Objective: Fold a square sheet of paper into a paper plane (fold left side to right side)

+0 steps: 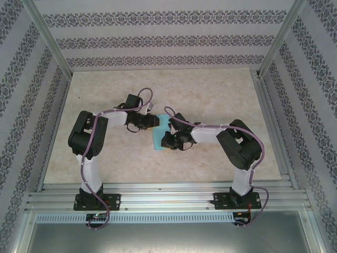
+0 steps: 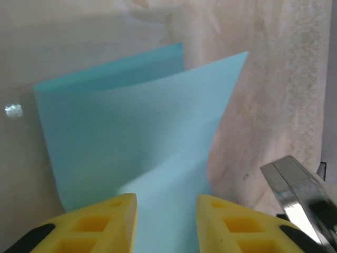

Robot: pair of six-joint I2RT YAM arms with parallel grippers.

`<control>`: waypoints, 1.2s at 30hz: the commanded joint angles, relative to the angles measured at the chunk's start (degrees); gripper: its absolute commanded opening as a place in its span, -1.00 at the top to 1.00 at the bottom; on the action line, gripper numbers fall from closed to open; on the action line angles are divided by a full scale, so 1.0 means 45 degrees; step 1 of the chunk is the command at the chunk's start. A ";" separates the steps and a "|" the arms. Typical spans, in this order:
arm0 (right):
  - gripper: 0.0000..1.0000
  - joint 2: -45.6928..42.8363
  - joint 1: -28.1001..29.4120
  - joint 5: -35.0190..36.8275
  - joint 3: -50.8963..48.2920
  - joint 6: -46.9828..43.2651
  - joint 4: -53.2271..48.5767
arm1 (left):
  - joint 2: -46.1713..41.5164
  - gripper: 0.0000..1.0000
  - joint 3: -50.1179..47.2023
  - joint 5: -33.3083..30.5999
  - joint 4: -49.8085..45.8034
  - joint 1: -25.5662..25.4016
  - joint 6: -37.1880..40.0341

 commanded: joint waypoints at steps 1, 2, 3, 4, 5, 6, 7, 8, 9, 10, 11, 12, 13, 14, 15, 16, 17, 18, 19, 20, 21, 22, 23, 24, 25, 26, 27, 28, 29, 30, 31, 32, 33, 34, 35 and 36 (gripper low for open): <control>0.70 0.0922 0.0183 0.1070 -0.0366 -0.0405 -0.2148 | 0.0543 0.28 0.0822 -0.0592 -0.0261 0.0030 0.0548; 0.70 0.0941 0.0194 0.1067 -0.0342 -0.0410 -0.2180 | 0.0632 0.28 0.0971 -0.0726 -0.0323 0.0022 0.0634; 0.70 0.0946 0.0200 0.1073 -0.0332 -0.0420 -0.2223 | 0.0691 0.29 0.1122 -0.0866 -0.0418 0.0022 0.0719; 0.70 0.0944 0.0203 0.1092 -0.0315 -0.0415 -0.2232 | 0.0745 0.29 0.1274 -0.1122 -0.0564 0.0056 0.0810; 0.70 0.0967 0.0205 0.1092 -0.0315 -0.0433 -0.2256 | 0.0795 0.29 0.1390 -0.1316 -0.0688 0.0061 0.0900; 0.70 0.0965 0.0219 0.1092 -0.0293 -0.0435 -0.2276 | 0.0854 0.29 0.1518 -0.1557 -0.0782 0.0090 0.0982; 0.70 0.0965 0.0229 0.1124 -0.0303 -0.0434 -0.2277 | 0.0920 0.29 0.1591 -0.1712 -0.0788 0.0130 0.1005; 0.70 0.0976 0.0238 0.1122 -0.0293 -0.0453 -0.2305 | 0.1019 0.28 0.1661 -0.1785 -0.0786 0.0198 0.1009; 0.70 0.0974 0.0224 0.1127 -0.0273 -0.0469 -0.2323 | 0.1103 0.29 0.1726 -0.1834 -0.0769 0.0242 0.1031; 0.70 0.0983 0.0222 0.1142 -0.0263 -0.0474 -0.2373 | 0.1202 0.28 0.1766 -0.1900 -0.0724 0.0282 0.1085; 0.70 0.0983 0.0223 0.1151 -0.0256 -0.0493 -0.2398 | 0.1263 0.28 0.1781 -0.1974 -0.0697 0.0321 0.1114; 0.69 0.0974 0.0221 0.1151 -0.0255 -0.0503 -0.2411 | 0.1344 0.28 0.1772 -0.2014 -0.0609 0.0365 0.1144; 0.69 0.0964 0.0227 0.1160 -0.0255 -0.0493 -0.2422 | 0.1382 0.28 0.1728 -0.2080 -0.0512 0.0413 0.1201; 0.70 0.0965 0.0240 0.1152 -0.0272 -0.0493 -0.2423 | 0.1406 0.28 0.1677 -0.2132 -0.0419 0.0450 0.1242; 0.69 0.0974 0.0224 0.1151 -0.0234 -0.0510 -0.2418 | 0.1416 0.28 0.1623 -0.2152 -0.0312 0.0495 0.1270; 0.70 0.0980 0.0236 0.1151 -0.0234 -0.0506 -0.2421 | 0.1445 0.28 0.1568 -0.2204 -0.0238 0.0559 0.1292; 0.69 0.0983 0.0238 0.1151 -0.0248 -0.0510 -0.2429 | 0.1447 0.28 0.1511 -0.2267 -0.0159 0.0615 0.1324; 0.69 0.0983 0.0228 0.1153 -0.0234 -0.0513 -0.2452 | 0.1427 0.28 0.1446 -0.2307 -0.0098 0.0675 0.1385; 0.70 0.0983 0.0233 0.1151 -0.0244 -0.0513 -0.2452 | 0.1426 0.28 0.1396 -0.2364 -0.0015 0.0752 0.1420; 0.70 0.0983 0.0233 0.1133 -0.0253 -0.0513 -0.2461 | 0.1426 0.28 0.1347 -0.2363 0.0049 0.0825 0.1412; 0.69 0.0983 0.0233 0.1133 -0.0242 -0.0517 -0.2462 | 0.1441 0.28 0.1347 -0.2340 0.0098 0.0922 0.1432; 0.70 0.1002 0.0238 0.1131 -0.0240 -0.0513 -0.2462 | 0.1474 0.28 0.1373 -0.2335 0.0122 0.1005 0.1437; 0.70 0.1013 0.0228 0.1117 -0.0225 -0.0528 -0.2462 | 0.1499 0.28 0.1410 -0.2302 0.0148 0.1086 0.1438; 0.70 0.1022 0.0232 0.1122 -0.0214 -0.0532 -0.2461 | 0.1555 0.27 0.1506 -0.2278 0.0129 0.1158 0.1424; 0.69 0.1027 0.0237 0.1097 -0.0231 -0.0532 -0.2462 | 0.1610 0.27 0.1640 -0.2264 0.0100 0.1210 0.1426; 0.69 0.1042 0.0230 0.1092 -0.0218 -0.0532 -0.2461 | 0.1664 0.27 0.1755 -0.2230 0.0062 0.1260 0.1438; 0.70 0.1043 0.0237 0.1092 -0.0214 -0.0532 -0.2462 | 0.1740 0.26 0.1901 -0.2258 -0.0015 0.1279 0.1481; 0.70 0.1042 0.0238 0.1090 -0.0227 -0.0527 -0.2452 | 0.1822 0.27 0.2074 -0.2278 -0.0112 0.1321 0.1524; 0.70 0.1058 0.0228 0.1073 -0.0197 -0.0542 -0.2462 | 0.1879 0.26 0.2216 -0.2298 -0.0194 0.1356 0.1520; 0.70 0.1062 0.0229 0.1059 -0.0192 -0.0551 -0.2462 | 0.1904 0.26 0.2329 -0.2284 -0.0245 0.1385 0.1505; 0.69 0.1062 0.0234 0.1064 -0.0188 -0.0569 -0.2442 | 0.1813 0.27 0.2345 -0.2236 -0.0208 0.1426 0.1498; 0.69 0.1050 0.0236 0.1037 -0.0167 -0.0582 -0.2440 | 0.1661 0.26 0.2292 -0.2221 -0.0141 0.1436 0.1482; 0.69 0.1042 0.0239 0.1044 -0.0163 -0.0573 -0.2445 | 0.1471 0.26 0.2228 -0.2220 -0.0132 0.1446 0.1504; 0.69 0.1052 0.0223 0.1036 -0.0145 -0.0579 -0.2435 | 0.1213 0.26 0.2127 -0.2220 -0.0158 0.1454 0.1556; 0.69 0.1042 0.0237 0.1035 -0.0114 -0.0586 -0.2440 | 0.0933 0.26 0.2021 -0.2220 -0.0201 0.1450 0.1577; 0.70 0.1024 0.0230 0.1055 -0.0099 -0.0571 -0.2442 | 0.0679 0.26 0.1872 -0.2220 -0.0185 0.1454 0.1569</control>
